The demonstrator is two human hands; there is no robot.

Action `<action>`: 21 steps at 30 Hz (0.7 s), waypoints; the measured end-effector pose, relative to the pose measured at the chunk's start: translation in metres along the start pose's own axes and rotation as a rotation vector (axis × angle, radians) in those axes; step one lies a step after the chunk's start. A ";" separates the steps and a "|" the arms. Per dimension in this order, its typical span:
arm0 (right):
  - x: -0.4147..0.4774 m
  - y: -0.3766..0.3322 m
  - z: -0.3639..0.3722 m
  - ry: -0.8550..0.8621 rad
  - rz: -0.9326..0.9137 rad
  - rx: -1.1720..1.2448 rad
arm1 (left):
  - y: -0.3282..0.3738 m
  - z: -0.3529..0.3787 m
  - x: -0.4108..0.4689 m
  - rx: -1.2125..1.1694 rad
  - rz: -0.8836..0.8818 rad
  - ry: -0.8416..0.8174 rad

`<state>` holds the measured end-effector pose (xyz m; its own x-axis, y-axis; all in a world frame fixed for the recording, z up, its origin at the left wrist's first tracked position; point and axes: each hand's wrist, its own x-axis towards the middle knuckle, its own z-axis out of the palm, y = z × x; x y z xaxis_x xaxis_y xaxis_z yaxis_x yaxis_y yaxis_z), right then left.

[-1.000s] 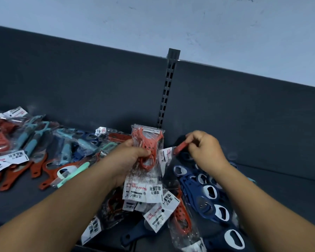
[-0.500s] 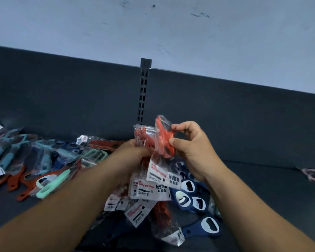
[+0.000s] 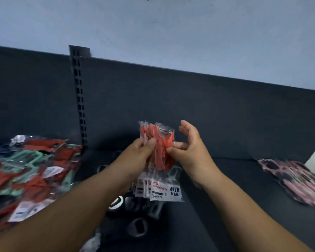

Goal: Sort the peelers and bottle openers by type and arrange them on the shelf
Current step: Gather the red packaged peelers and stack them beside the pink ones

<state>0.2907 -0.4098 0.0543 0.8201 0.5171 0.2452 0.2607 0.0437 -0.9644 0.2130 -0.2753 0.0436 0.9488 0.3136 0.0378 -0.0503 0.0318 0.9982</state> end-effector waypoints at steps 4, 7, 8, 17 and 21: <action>-0.008 0.021 -0.067 0.106 0.158 0.144 | -0.012 0.075 0.025 -0.004 -0.037 0.011; -0.016 0.031 -0.112 0.079 0.288 0.324 | -0.021 0.130 0.038 -0.038 -0.098 -0.007; -0.018 0.034 -0.129 0.075 0.307 0.321 | -0.027 0.149 0.044 -0.036 -0.119 -0.013; -0.009 0.061 -0.241 0.222 0.393 0.213 | -0.046 0.270 0.087 -0.062 -0.325 -0.112; 0.007 0.082 -0.259 0.240 0.426 0.038 | -0.059 0.288 0.107 0.048 -0.371 -0.143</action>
<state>0.4496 -0.6236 0.0029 0.9454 0.2839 -0.1600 -0.1381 -0.0956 -0.9858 0.4070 -0.5170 0.0020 0.9339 0.1536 -0.3228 0.3151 0.0729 0.9462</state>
